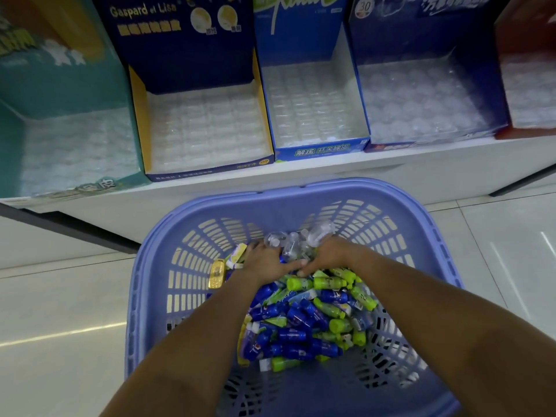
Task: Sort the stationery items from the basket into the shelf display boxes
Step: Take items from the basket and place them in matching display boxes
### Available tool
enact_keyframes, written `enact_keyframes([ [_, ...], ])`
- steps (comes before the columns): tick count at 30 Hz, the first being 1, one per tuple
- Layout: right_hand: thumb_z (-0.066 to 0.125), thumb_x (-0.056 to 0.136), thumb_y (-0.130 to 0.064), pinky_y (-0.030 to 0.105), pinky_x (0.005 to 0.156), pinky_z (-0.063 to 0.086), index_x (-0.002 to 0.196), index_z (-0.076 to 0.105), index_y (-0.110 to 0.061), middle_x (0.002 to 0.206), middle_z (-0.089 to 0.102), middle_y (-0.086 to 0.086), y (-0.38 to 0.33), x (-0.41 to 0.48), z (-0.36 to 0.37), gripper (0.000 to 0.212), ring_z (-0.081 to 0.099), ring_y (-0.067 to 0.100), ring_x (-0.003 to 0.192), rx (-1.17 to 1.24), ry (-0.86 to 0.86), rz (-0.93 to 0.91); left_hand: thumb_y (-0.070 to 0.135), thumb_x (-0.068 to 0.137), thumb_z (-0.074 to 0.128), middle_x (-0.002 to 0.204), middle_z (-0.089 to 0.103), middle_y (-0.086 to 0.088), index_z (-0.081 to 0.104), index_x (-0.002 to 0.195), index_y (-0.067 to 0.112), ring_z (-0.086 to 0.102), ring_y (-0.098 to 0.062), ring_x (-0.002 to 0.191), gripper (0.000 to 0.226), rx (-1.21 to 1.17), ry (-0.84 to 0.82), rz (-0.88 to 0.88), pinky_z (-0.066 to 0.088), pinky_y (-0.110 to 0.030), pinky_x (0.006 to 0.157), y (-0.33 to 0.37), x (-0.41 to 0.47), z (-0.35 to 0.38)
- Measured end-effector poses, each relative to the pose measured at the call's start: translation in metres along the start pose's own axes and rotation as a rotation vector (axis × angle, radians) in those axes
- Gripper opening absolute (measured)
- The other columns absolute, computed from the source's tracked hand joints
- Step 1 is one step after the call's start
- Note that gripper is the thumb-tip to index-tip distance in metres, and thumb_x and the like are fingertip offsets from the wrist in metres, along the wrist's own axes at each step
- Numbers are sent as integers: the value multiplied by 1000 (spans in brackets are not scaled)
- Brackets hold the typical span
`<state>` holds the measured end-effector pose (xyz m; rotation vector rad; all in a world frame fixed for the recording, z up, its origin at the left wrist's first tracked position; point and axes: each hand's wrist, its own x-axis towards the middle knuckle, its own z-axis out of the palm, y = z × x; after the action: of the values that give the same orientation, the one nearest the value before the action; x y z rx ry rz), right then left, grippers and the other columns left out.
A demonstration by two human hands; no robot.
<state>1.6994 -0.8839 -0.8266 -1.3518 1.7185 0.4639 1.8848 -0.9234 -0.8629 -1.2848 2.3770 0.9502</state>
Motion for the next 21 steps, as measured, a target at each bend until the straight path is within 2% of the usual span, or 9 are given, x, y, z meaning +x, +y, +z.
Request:
enact_keyframes([
  [1, 72, 53, -74, 30, 93, 39, 129, 52, -28, 140, 50, 0, 2, 0, -8, 91, 50, 18, 115, 70, -81, 6, 87, 73, 31, 139, 52, -6, 48, 136, 31, 40, -25, 132, 86, 0, -38, -23, 14, -43, 112, 2, 1, 1],
  [3, 70, 51, -77, 37, 105, 36, 139, 42, -25, 150, 37, 1, 4, -1, -21, 106, 40, 23, 131, -7, -219, 38, 87, 74, 27, 140, 50, -9, 49, 135, 27, 37, -26, 134, 89, -5, -92, -41, 10, -45, 113, 2, 5, 0],
  [5, 68, 51, -79, 42, 110, 32, 142, 39, -23, 152, 32, 1, 2, 1, -27, 110, 34, 24, 137, -66, -288, 37, 84, 78, 24, 138, 52, -11, 54, 130, 23, 38, -28, 133, 86, -18, -129, -50, 11, -48, 112, 3, 7, -3],
  [8, 68, 51, -79, 44, 114, 27, 144, 36, -24, 154, 28, 0, -1, 1, -22, 113, 29, 23, 140, 0, -380, -7, 76, 86, 22, 122, 62, -14, 60, 124, 19, 51, -30, 119, 79, -129, -127, -51, 30, -43, 102, 8, 2, -1],
  [10, 70, 55, -75, 45, 116, 24, 148, 26, -22, 157, 19, 0, -3, -4, -13, 116, 21, 24, 143, 50, -432, -24, 72, 88, 16, 127, 59, -17, 56, 130, 20, 51, -31, 119, 79, -172, -137, -59, 34, -41, 99, 12, -4, 2],
  [13, 75, 60, -66, 40, 116, 24, 150, 16, -23, 157, 16, -1, -10, -10, 5, 115, 20, 24, 143, 125, -386, -77, 77, 85, 9, 149, 39, -11, 44, 141, 29, 33, -30, 138, 81, -206, -208, -115, 22, -46, 112, 14, -3, -5],
  [17, 79, 61, -58, 37, 110, 35, 148, 23, -17, 154, 26, 3, -16, -20, 23, 111, 33, 25, 137, 298, -354, -71, 86, 77, 18, 158, 21, 3, 36, 142, 44, 24, -25, 143, 79, -373, -336, -148, 21, -45, 113, 18, -2, -21],
  [19, 76, 62, -62, 31, 103, 37, 146, 26, -17, 154, 27, 3, -13, -29, 26, 109, 34, 24, 136, 389, -325, -58, 88, 73, 21, 158, 23, 4, 37, 141, 47, 28, -25, 142, 81, -366, -343, -143, 25, -41, 112, 17, -7, -20],
  [21, 68, 64, -71, 34, 104, 37, 141, 39, -19, 152, 33, 2, -12, -37, 32, 98, 39, 23, 133, 532, -260, -59, 94, 66, 19, 150, 39, 1, 44, 139, 41, 43, -24, 132, 93, -394, -327, -158, 35, -36, 107, 15, -16, -17],
])
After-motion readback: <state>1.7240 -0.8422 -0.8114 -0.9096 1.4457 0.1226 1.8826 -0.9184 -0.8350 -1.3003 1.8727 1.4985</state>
